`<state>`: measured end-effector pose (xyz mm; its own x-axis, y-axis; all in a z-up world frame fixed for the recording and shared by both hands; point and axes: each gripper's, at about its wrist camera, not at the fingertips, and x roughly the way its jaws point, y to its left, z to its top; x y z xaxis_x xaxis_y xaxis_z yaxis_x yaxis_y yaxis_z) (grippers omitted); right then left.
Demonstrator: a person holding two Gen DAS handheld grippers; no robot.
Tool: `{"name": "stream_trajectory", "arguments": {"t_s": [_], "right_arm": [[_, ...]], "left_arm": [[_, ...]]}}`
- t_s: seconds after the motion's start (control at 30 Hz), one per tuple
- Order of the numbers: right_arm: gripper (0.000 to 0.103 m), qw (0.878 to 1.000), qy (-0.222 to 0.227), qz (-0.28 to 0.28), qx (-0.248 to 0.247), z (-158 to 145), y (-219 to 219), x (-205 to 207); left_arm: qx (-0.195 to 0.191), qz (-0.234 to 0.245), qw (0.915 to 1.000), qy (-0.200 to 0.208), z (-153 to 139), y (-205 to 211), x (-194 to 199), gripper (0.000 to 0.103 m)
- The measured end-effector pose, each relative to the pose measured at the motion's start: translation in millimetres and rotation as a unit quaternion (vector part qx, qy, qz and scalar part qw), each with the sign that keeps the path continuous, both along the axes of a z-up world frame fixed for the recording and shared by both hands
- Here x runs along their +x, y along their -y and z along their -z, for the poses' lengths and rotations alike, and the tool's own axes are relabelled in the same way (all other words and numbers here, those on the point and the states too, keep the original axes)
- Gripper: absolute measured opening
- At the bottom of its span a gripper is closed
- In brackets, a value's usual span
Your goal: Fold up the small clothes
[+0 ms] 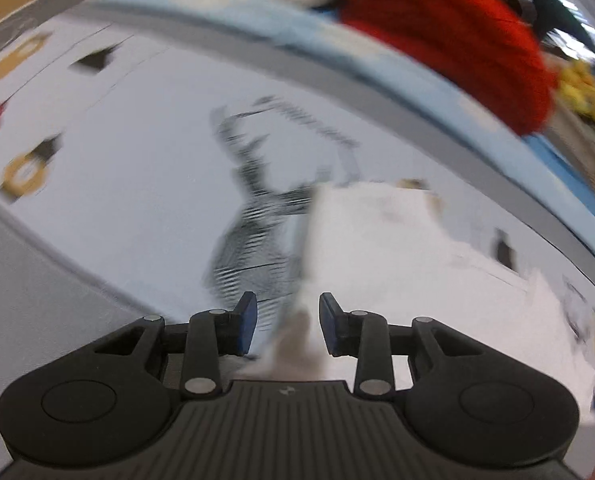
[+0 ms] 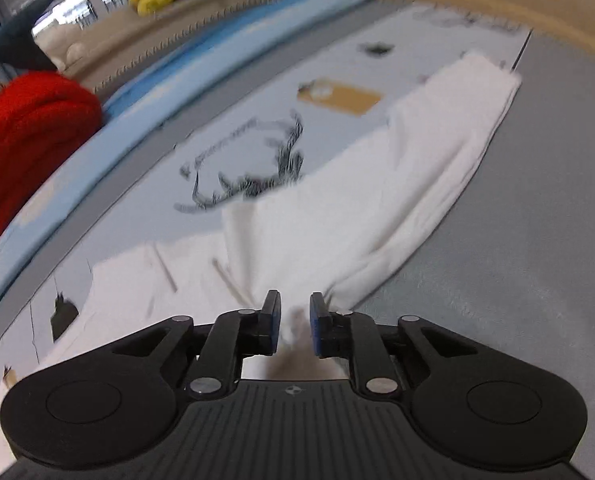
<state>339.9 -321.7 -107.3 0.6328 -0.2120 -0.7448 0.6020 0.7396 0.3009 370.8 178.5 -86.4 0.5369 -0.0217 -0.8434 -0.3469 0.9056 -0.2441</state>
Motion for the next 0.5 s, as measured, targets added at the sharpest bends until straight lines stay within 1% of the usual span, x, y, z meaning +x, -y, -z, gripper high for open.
{"name": "stream_trajectory", "arguments": {"t_s": [0.03,0.07,0.1,0.13,0.17,0.23,0.27,0.33,0.37,0.4,0.47,0.5], "right_arm": [[0.018,1.0,0.017,-0.017,-0.003,-5,-3,1],[0.02,0.999,0.034,-0.039,-0.001,-9,-8,4],[0.026,0.997,0.046,-0.062,0.009,-10,-10,5],[0.03,0.995,0.052,-0.08,0.029,-8,-12,7],[0.03,0.993,0.051,-0.09,0.049,-4,-13,9],[0.03,0.992,0.022,-0.101,0.071,12,-15,14],[0.03,0.992,-0.003,-0.103,0.077,22,-13,17],[0.029,0.99,-0.075,-0.089,0.082,43,-10,21],[0.026,0.99,-0.076,-0.083,0.089,46,-7,18],[0.026,0.99,-0.068,-0.078,0.094,43,-6,17],[0.027,0.991,-0.06,-0.084,0.085,32,-8,18],[0.028,0.992,-0.043,-0.087,0.082,27,-10,17]], "left_arm": [[-0.006,0.019,0.9998,0.009,0,8,1,0.038],[-0.017,0.037,0.999,0.015,0,14,1,0.038],[-0.029,0.051,0.9981,0.018,2,20,2,0.038],[-0.038,0.059,0.9974,0.016,5,24,4,0.038],[-0.042,0.065,0.9969,0.012,8,27,6,0.038],[-0.038,0.064,0.9971,-0.01,18,31,9,0.038],[-0.03,0.057,0.9973,-0.034,25,30,11,0.038],[-0.014,0.039,0.9963,-0.075,40,26,13,0.037],[-0.018,0.035,0.9962,-0.078,43,24,13,0.037],[-0.019,0.033,0.9965,-0.075,41,23,13,0.037],[-0.012,0.035,0.9977,-0.056,30,25,12,0.038],[-0.006,0.037,0.9984,-0.042,24,26,10,0.039]]}}
